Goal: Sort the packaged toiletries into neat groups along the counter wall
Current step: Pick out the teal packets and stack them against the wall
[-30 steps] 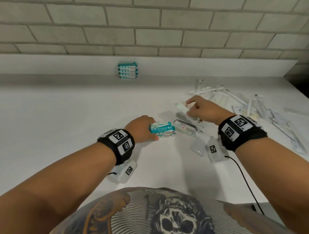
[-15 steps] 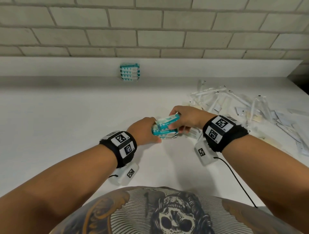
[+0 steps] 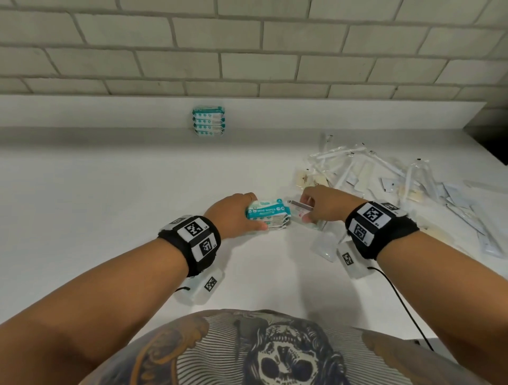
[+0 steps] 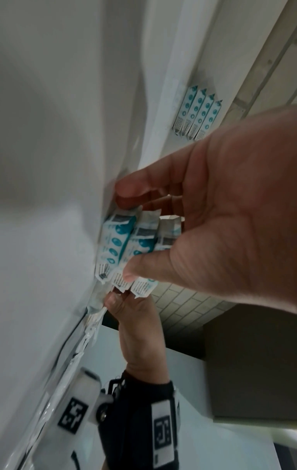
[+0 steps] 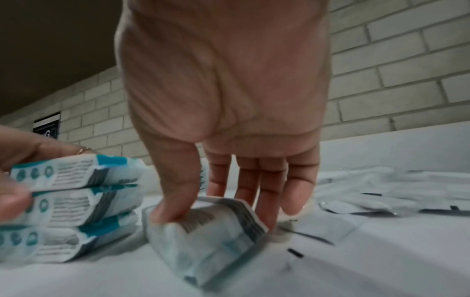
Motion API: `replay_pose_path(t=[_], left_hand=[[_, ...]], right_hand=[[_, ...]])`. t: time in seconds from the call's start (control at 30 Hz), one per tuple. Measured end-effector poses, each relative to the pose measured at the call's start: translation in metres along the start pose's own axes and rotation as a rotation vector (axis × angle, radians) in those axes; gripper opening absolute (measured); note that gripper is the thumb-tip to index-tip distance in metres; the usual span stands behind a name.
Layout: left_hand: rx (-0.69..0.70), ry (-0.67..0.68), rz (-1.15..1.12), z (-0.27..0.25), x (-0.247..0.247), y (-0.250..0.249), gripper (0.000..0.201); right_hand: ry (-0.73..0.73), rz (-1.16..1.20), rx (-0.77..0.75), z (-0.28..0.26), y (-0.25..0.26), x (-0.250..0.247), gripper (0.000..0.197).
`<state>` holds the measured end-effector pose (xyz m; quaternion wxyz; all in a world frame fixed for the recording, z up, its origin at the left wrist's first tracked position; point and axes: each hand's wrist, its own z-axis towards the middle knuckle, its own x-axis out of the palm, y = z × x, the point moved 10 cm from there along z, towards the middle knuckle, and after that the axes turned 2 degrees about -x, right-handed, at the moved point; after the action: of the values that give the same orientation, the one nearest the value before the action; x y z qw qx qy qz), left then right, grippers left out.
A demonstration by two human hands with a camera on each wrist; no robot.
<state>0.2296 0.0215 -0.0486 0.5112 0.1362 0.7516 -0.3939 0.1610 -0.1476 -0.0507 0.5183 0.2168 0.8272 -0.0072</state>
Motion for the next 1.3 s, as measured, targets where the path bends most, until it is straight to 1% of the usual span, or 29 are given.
replay_pose_path(t=[0.07, 0.1, 0.13, 0.17, 0.2, 0.27, 0.3, 0.33, 0.4, 0.5, 0.57, 0.63, 0.7, 0.77, 0.83, 0.9, 0.93, 1.0, 1.07, 1.1, 1.13, 1.17, 1.23, 1.27, 1.3], left_hand=[[-0.001, 0.004, 0.005, 0.002, 0.000, 0.000, 0.045], [-0.002, 0.007, 0.008, 0.002, 0.000, 0.000, 0.045], [-0.005, 0.009, 0.014, 0.002, 0.000, 0.001, 0.046], [-0.010, 0.012, 0.017, 0.002, 0.001, 0.001, 0.047], [-0.014, 0.013, 0.017, 0.002, 0.001, 0.002, 0.048], [-0.021, 0.011, 0.013, 0.002, 0.001, 0.003, 0.048], [-0.025, 0.012, 0.010, 0.003, 0.001, 0.003, 0.048], [-0.027, 0.013, 0.006, 0.003, 0.002, 0.003, 0.047], [-0.032, 0.016, 0.004, 0.004, 0.002, 0.003, 0.046], [-0.039, 0.018, 0.010, 0.003, 0.002, 0.004, 0.045], [-0.046, 0.023, 0.005, 0.003, 0.003, 0.005, 0.045], [-0.051, 0.029, 0.003, 0.002, 0.003, 0.005, 0.045], [-0.056, 0.038, -0.001, 0.001, 0.002, 0.004, 0.047], [-0.075, 0.057, -0.039, -0.001, 0.003, 0.006, 0.056], [-0.114, 0.086, -0.135, -0.005, 0.004, 0.010, 0.076], [-0.142, 0.099, -0.225, -0.009, 0.003, 0.012, 0.092], [-0.150, 0.106, -0.260, -0.010, 0.002, 0.013, 0.096], [-0.162, 0.115, -0.306, -0.011, -0.002, 0.015, 0.096], [-0.176, 0.115, -0.331, -0.013, -0.005, 0.018, 0.090], [-0.185, 0.116, -0.350, -0.014, -0.006, 0.021, 0.087], [-0.198, 0.117, -0.381, -0.015, -0.007, 0.024, 0.084], [-0.212, 0.120, -0.413, -0.016, -0.007, 0.026, 0.081], [-0.258, 0.127, -0.479, -0.020, -0.006, 0.032, 0.077], [-0.288, 0.134, -0.504, -0.022, -0.006, 0.034, 0.075], [-0.306, 0.146, -0.520, -0.023, -0.006, 0.034, 0.074]], right_hand=[[0.030, 0.020, -0.024, -0.003, 0.004, 0.004, 0.063], [0.038, -0.003, -0.029, -0.005, 0.007, 0.006, 0.068], [0.027, -0.023, -0.036, -0.006, 0.009, 0.006, 0.068], [0.009, -0.031, -0.038, -0.005, 0.010, 0.004, 0.063], [-0.004, 0.002, -0.037, -0.005, 0.010, 0.001, 0.052], [0.025, 0.179, 0.001, -0.004, 0.002, -0.004, 0.026], [0.053, 0.243, 0.034, -0.004, -0.004, -0.005, 0.020], [0.064, 0.261, 0.074, -0.003, -0.011, -0.007, 0.022], [0.053, 0.186, 0.149, -0.002, -0.027, -0.012, 0.029], [0.019, 0.086, 0.152, 0.001, -0.031, -0.014, 0.031], [-0.003, 0.144, 0.130, 0.001, -0.026, -0.014, 0.033], [0.011, 0.173, 0.092, 0.000, -0.018, -0.008, 0.039], [0.020, 0.070, 0.068, 0.002, -0.013, -0.004, 0.048], [-0.072, 0.011, 0.040, 0.005, -0.007, -0.018, 0.043], [-0.207, 0.124, -0.027, 0.001, 0.007, -0.045, 0.036], [-0.310, 0.219, -0.174, -0.010, 0.032, -0.072, 0.034], [-0.314, 0.216, -0.258, -0.014, 0.049, -0.077, 0.035], [-0.224, 0.109, -0.360, -0.021, 0.082, -0.066, 0.037], [-0.128, -0.031, -0.389, -0.021, 0.098, -0.042, 0.042], [-0.112, -0.042, -0.392, -0.019, 0.099, -0.034, 0.047], [-0.115, 0.008, -0.388, -0.018, 0.097, -0.032, 0.053], [-0.133, 0.108, -0.364, -0.018, 0.090, -0.036, 0.059], [-0.173, 0.329, -0.257, -0.018, 0.069, -0.048, 0.065], [-0.156, 0.410, -0.192, -0.018, 0.059, -0.048, 0.063], [-0.093, 0.458, -0.138, -0.018, 0.051, -0.041, 0.061]])
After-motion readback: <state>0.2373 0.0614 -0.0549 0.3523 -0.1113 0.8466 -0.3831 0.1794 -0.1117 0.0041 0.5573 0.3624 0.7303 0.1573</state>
